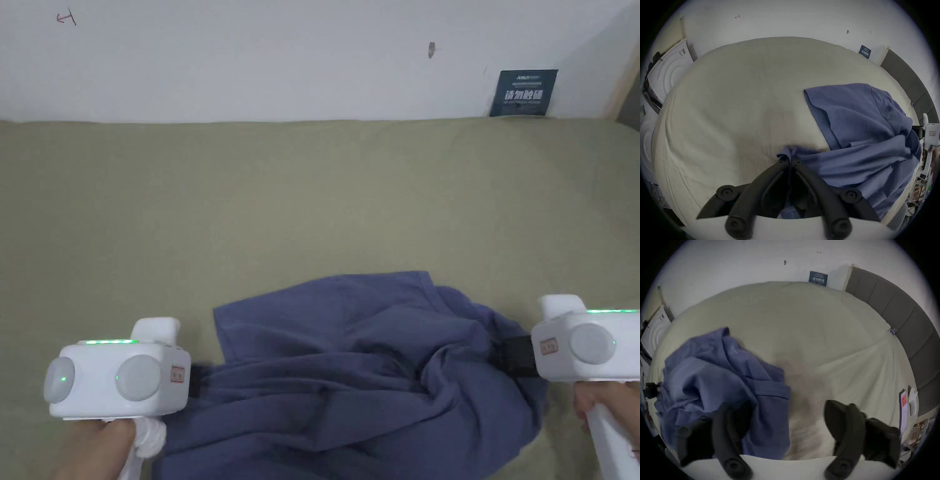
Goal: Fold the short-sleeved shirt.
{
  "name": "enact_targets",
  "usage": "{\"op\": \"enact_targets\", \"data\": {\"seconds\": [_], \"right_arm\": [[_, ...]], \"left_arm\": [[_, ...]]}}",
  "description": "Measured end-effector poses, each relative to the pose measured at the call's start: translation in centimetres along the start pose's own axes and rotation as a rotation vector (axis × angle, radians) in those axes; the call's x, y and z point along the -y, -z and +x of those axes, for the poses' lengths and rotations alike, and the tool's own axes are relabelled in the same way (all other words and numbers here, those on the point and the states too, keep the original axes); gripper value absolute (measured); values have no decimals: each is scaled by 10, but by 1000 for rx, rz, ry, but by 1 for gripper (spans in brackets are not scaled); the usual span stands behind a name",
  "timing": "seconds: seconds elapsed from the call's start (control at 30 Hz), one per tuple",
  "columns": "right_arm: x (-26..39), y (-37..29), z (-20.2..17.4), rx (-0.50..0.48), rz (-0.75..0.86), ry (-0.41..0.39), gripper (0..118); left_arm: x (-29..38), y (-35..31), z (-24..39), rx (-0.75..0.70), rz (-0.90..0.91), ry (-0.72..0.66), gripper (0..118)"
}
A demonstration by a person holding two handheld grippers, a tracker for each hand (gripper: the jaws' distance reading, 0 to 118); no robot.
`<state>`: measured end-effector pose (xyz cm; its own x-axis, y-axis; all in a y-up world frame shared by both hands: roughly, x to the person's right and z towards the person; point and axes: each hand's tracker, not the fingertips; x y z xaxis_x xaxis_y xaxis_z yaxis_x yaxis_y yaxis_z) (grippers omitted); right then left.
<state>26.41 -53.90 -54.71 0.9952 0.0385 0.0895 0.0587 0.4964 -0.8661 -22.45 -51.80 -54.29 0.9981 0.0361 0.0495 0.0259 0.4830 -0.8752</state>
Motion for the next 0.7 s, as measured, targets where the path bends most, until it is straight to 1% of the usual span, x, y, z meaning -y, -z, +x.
{"op": "enact_targets", "data": {"seconds": [0.03,0.07,0.1,0.13,0.17,0.2,0.23,0.3,0.37,0.43,0.5,0.53,0.63,0.67,0.7], "right_arm": [[2,-8,-4,24,34,15,48],[2,-14,-5,-27,47,24,26],[3,-21,-6,-57,65,34,12],[4,-32,-3,-81,70,50,12],[4,-44,-3,-41,91,52,5],[4,-55,-3,-59,118,36,5],[4,-67,-2,-58,154,31,5],[3,-95,3,-51,216,42,5],[-1,-129,6,-78,263,49,5],[-3,-163,4,-113,326,39,5],[-6,-194,-1,-113,385,13,5],[-2,-221,-13,-99,434,-6,5],[-6,-268,-26,-115,519,-14,5],[-17,-274,-21,-117,529,-15,5],[-22,-286,-24,-111,554,-27,5]], "left_arm": [[0,0,0,-2,1,2,2],[0,-2,-1,-1,4,3,2],[1,-9,0,0,7,2,2],[0,-16,-3,6,3,7,2],[0,-26,-7,3,16,-8,2],[0,-37,-14,-13,44,-29,2],[0,-48,-23,3,69,-45,2],[-2,-81,-40,45,121,-98,2],[-4,-119,-53,-8,194,-95,2],[-7,-158,-67,-32,258,-74,2],[-12,-195,-80,-67,312,-82,2],[-15,-214,-87,-89,347,-85,2],[-27,-258,-103,-163,424,-106,2],[-33,-270,-107,-176,443,-112,2],[-39,-282,-109,-184,454,-105,2]]}}
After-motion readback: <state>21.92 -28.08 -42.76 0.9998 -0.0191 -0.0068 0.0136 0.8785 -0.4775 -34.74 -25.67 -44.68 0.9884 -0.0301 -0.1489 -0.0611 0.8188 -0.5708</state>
